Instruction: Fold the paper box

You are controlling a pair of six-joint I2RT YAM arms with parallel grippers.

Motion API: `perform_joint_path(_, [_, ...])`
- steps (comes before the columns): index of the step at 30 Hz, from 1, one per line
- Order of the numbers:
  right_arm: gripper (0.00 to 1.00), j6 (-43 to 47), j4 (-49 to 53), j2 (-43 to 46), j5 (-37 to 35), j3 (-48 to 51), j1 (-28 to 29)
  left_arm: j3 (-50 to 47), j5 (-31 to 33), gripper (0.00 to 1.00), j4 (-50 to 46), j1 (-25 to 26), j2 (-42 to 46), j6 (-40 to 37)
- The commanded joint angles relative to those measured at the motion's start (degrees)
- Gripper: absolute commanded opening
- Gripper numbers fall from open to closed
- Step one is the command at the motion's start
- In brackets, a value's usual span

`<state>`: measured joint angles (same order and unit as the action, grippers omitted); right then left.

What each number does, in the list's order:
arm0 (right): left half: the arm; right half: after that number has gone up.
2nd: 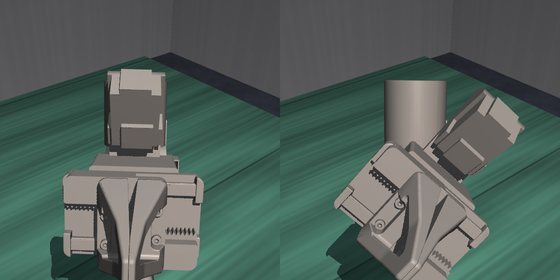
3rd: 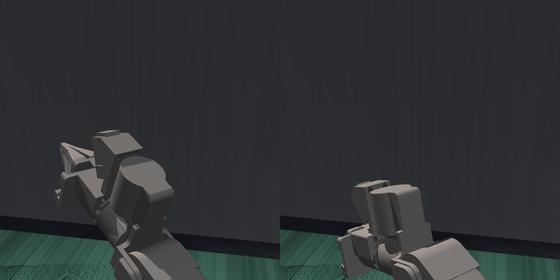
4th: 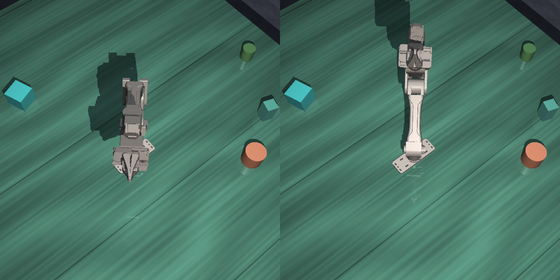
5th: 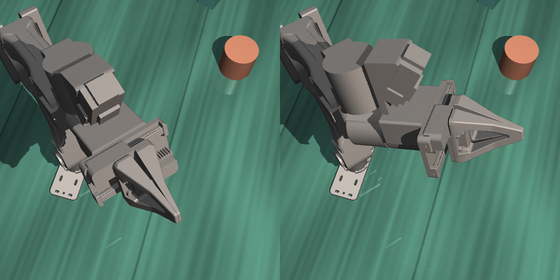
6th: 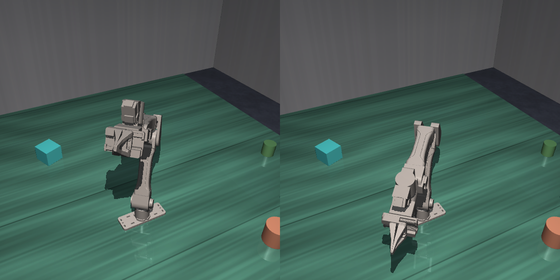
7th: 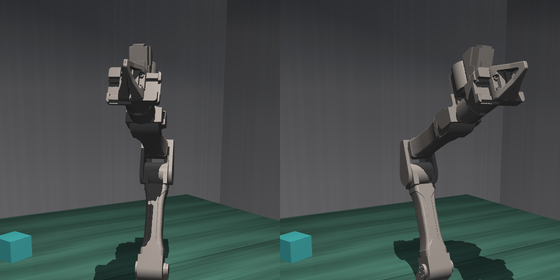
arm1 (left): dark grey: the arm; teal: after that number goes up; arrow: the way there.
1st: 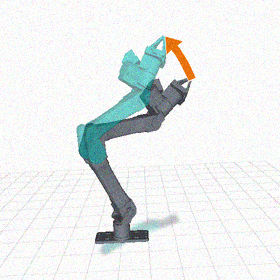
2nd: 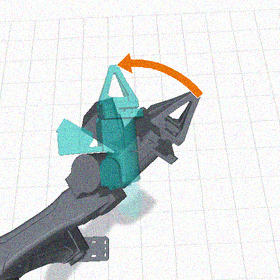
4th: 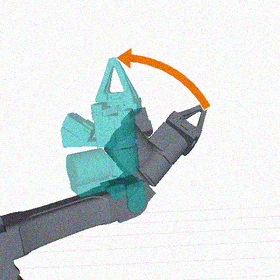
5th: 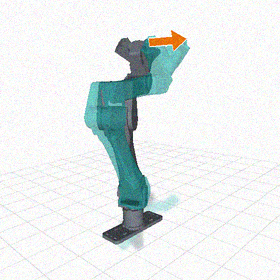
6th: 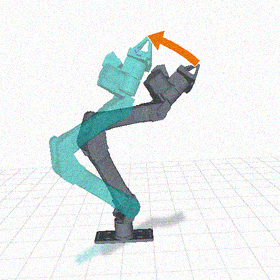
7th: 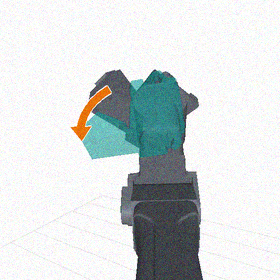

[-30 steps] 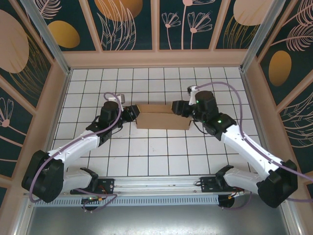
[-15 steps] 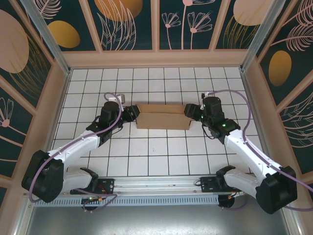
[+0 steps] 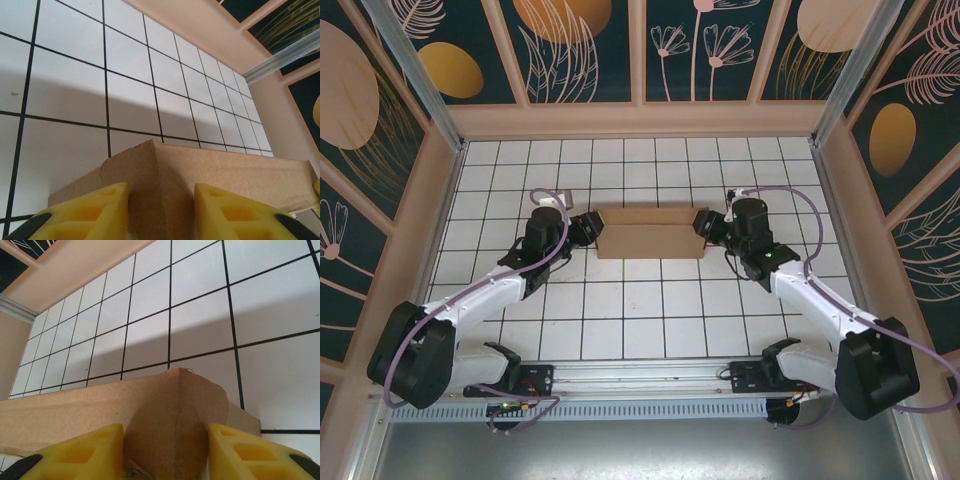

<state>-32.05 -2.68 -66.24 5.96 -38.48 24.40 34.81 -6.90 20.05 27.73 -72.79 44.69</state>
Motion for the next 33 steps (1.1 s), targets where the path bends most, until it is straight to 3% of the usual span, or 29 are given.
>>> perform_joint_path(1, [0.44, 0.8, -8.8, -2.1, 8.2, -0.5, 1.3, -0.1, -4.8, 0.37, 6.4, 1.2, -1.5, 0.9])
perform_joint_path(10, [0.44, 1.6, -14.7, -8.0, 9.1, -4.3, 1.2, 5.2, -1.9, 0.36, 9.0, 1.0, -5.4, -3.1])
perform_joint_path(33, [0.45, 3.1, -18.4, -20.8, 14.1, -13.0, -3.6, 12.0, -2.0, 0.37, 14.4, -2.3, -15.5, -2.2])
